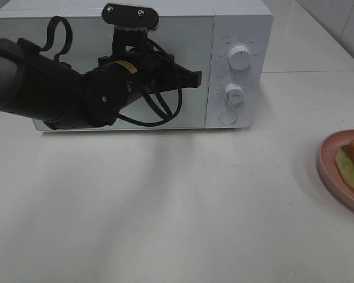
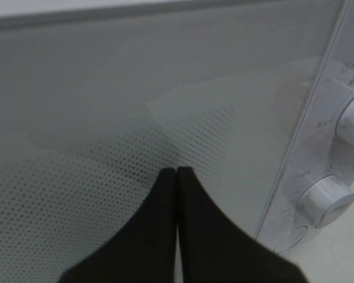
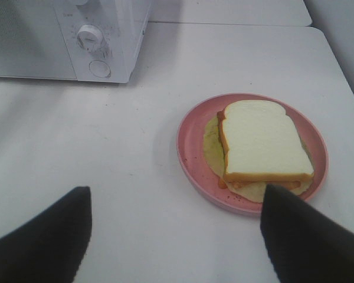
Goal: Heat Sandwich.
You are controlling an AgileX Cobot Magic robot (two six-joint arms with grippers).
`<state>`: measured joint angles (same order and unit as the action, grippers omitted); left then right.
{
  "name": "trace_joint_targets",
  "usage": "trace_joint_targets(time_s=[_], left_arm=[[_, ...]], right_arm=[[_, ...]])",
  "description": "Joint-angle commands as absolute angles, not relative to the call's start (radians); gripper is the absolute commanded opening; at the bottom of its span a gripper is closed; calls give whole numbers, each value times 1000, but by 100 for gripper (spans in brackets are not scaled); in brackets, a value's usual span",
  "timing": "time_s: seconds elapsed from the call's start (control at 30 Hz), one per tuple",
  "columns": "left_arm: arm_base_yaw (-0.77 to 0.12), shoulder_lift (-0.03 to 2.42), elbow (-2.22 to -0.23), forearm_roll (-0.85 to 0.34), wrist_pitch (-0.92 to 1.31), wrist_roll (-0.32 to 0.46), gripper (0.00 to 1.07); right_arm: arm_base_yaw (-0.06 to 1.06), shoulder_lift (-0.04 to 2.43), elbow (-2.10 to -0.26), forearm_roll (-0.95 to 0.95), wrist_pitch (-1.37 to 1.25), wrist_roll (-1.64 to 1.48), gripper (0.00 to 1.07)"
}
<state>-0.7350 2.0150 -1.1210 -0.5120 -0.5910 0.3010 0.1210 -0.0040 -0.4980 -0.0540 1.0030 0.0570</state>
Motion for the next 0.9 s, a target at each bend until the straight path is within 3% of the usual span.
trace_joint_targets(time_s=[0.03, 0.43, 0.7, 0.73, 0.77, 0.8, 0.83, 0.87, 0.9], left_arm=[[-708, 2018, -1140, -567, -637, 296, 0], [-776, 1907, -964, -575, -664, 295, 0], [-782, 1784, -893, -576, -413, 291, 1], [-781, 1770, -893, -575, -344, 291, 6], [-781, 1749, -893, -573, -216, 291, 21], [-781, 1749, -893, -573, -216, 291, 21], [-781, 1739, -893, -573, -166, 291, 32], [-781, 1729, -893, -574, -108, 291, 50], [-781, 1716, -893, -574, -13, 291, 83]], right_arm=[[115, -33, -497, -54, 996, 49, 76], [115, -33, -497, -55, 996, 49, 76], [115, -33, -497, -55, 996, 49, 76], [115, -33, -497, -55, 996, 49, 76], [115, -33, -497, -55, 996, 49, 76], [115, -33, -497, -55, 996, 49, 76], [115, -33, -497, -55, 996, 49, 76], [115, -33, -497, -55, 996, 49, 76], [115, -33, -497, -55, 996, 49, 76]])
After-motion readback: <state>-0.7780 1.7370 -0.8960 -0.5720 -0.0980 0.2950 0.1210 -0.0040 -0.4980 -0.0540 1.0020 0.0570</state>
